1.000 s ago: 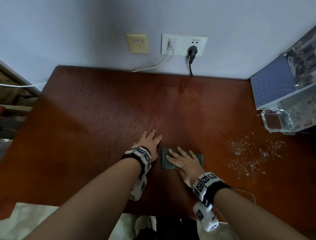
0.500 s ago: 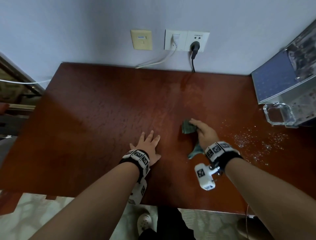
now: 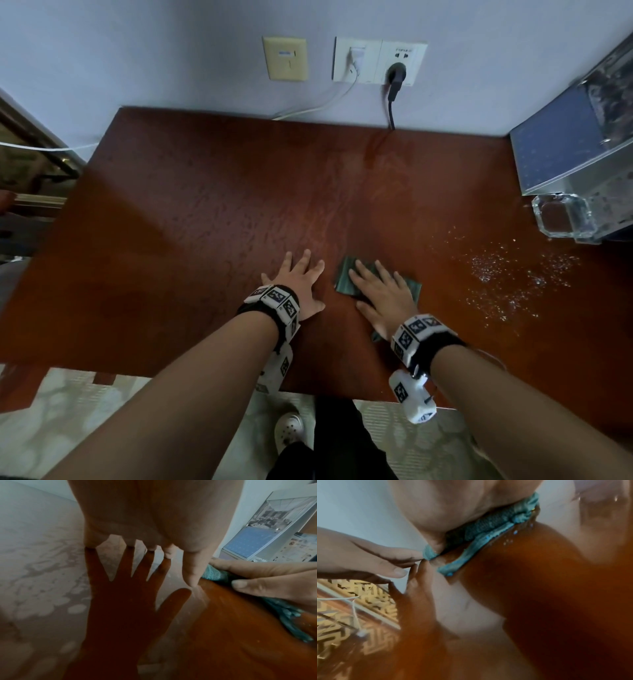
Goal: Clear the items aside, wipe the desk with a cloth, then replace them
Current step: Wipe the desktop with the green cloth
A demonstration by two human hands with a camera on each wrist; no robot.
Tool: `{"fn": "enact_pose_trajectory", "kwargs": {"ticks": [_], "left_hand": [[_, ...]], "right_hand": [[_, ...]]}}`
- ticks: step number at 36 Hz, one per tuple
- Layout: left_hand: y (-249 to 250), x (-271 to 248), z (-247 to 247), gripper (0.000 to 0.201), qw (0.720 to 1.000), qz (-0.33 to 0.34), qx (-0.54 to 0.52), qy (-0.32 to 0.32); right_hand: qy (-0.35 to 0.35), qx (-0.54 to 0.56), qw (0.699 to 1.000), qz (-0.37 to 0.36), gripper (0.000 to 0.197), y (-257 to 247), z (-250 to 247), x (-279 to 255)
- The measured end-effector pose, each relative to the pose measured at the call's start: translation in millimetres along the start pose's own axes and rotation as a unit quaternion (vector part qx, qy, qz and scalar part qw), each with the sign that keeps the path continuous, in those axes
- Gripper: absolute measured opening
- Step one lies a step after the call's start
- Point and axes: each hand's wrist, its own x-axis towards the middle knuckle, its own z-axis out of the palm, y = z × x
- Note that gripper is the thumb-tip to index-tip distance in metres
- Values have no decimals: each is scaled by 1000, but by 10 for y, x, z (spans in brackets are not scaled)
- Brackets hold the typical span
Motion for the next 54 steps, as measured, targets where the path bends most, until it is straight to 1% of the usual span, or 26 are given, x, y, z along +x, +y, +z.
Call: {"fn": "enact_pose_trajectory", "kwargs": {"ticks": [8, 15, 19, 22, 24, 26, 28, 29, 30, 31, 33, 34, 35, 36, 38, 39, 40, 42, 43, 46, 47, 49, 52, 54], "left_hand": [[-1, -90, 74, 89, 1000, 6, 18, -11], [-14, -200, 162, 88, 999, 16, 32, -29], [-54, -268, 231, 85, 999, 29, 34, -24], [-87, -320, 294, 85, 998, 37, 42, -24], [-123, -358, 351, 84, 998, 39, 49, -20], [-172, -398, 418, 82, 998, 41, 56, -14], [-222, -439, 475, 79, 998, 41, 56, -4], [-242, -456, 494, 78, 998, 39, 52, -1], [-255, -471, 505, 77, 998, 34, 43, 1], [-263, -482, 509, 77, 999, 28, 30, 3], [-260, -493, 498, 81, 1000, 14, -6, 2], [-251, -495, 487, 83, 1000, 9, -22, 1], [-242, -493, 476, 86, 999, 6, -33, 1], [-233, -489, 467, 88, 999, 3, -39, 1], [-229, -476, 465, 89, 999, 0, -43, 1], [-233, -470, 468, 90, 999, 0, -43, 2], [-239, -468, 469, 90, 999, 1, -42, 2], [-252, -465, 471, 91, 999, 3, -43, 2], [-256, -461, 471, 91, 999, 4, -44, 3], [-268, -448, 487, 93, 999, 2, -47, 13], [-274, -446, 495, 95, 999, 1, -49, 16], [-285, -438, 510, 99, 999, -1, -51, 19], [-295, -434, 509, 103, 999, -4, -47, 17], [-297, -438, 492, 98, 999, -6, -51, 19]], "right_hand": [[0, 0, 999, -37, 59, -163, 175, -289], [-1, 16, 999, -40, 55, -328, 245, -454], [2, 27, 998, -54, 56, -413, 286, -549], [-5, 37, 997, -64, 64, -458, 317, -624], [-18, 44, 996, -77, 68, -475, 325, -666], [-42, 73, 992, -94, 71, -476, 297, -686], [-80, 90, 987, -107, 72, -460, 239, -700], [-98, 111, 984, -101, 71, -438, 213, -695], [-91, 162, 979, -86, 68, -443, 153, -698], [-58, 244, 967, -51, 66, -440, 96, -697], [7, 404, 914, 30, 61, -479, -94, -684], [33, 453, 889, 48, 54, -494, -210, -652], [61, 473, 877, 62, 49, -483, -292, -594], [84, 470, 876, 74, 47, -461, -373, -518], [142, 385, 906, 99, 51, -367, -445, -331], [167, 351, 914, 121, 55, -295, -439, -220], [179, 332, 914, 150, 60, -252, -450, -122], [167, 294, 921, 193, 69, -163, -413, 90], [145, 270, 930, 201, 70, -153, -391, 184], [85, 144, 962, 215, 61, -233, -212, 366], [71, 102, 969, 216, 63, -295, -146, 389], [54, 53, 980, 186, 67, -417, -31, 400], [36, 13, 994, 99, 63, -516, 50, 376], [20, -2, 999, 48, 61, -544, 77, 310]]}}
